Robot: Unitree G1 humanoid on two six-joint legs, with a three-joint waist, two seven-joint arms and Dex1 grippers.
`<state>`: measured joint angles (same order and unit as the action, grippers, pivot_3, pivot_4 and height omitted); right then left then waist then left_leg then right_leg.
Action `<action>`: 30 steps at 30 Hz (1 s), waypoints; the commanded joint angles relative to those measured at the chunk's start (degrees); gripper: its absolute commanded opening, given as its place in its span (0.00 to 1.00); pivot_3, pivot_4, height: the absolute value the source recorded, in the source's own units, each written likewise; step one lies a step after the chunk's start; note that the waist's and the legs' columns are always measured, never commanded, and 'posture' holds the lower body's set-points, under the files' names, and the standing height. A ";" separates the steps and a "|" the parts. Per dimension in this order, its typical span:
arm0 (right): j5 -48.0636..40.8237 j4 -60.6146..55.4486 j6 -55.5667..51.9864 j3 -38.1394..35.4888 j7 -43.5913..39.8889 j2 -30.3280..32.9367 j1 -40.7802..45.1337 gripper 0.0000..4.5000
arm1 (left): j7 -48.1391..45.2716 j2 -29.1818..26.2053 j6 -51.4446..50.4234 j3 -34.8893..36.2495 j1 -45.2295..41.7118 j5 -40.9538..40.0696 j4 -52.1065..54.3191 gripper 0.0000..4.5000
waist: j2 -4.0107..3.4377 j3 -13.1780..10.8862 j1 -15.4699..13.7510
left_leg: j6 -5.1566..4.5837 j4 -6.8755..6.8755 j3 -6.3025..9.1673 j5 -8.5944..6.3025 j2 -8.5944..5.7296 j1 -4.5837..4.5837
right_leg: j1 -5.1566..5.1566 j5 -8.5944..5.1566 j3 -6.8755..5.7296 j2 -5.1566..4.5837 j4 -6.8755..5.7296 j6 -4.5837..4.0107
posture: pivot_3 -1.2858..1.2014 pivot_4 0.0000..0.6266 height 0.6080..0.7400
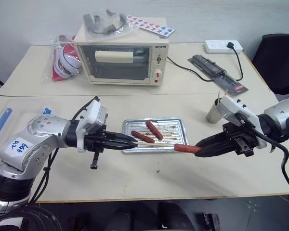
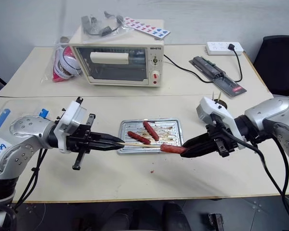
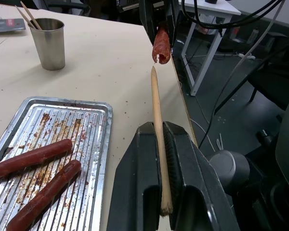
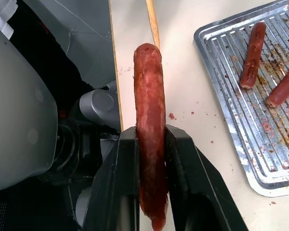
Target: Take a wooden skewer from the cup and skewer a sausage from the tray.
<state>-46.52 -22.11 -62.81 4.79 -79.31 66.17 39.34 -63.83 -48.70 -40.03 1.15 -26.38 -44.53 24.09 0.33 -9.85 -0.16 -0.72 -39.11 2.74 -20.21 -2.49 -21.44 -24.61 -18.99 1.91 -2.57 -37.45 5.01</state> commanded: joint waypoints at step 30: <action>0.47 1.15 0.36 1.37 0.68 -1.76 0.42 0.16 | -1.03 -0.78 0.95 0.76 -1.29 0.90 1.01 0.00 | 0.00 0.00 0.01 | 0.00 -0.01 0.00 0.00 0.00 0.00 | -0.01 0.00 0.00 0.00 -0.02 0.00 | 0.52 0.24 1.00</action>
<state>-45.63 -19.95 -62.76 6.50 -78.52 64.46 39.53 -64.65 -49.26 -39.97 1.14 -26.64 -43.70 24.05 0.33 -9.85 -0.15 -0.72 -39.12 2.73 -20.20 -2.50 -21.44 -24.62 -18.99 1.91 -2.57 -37.47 5.01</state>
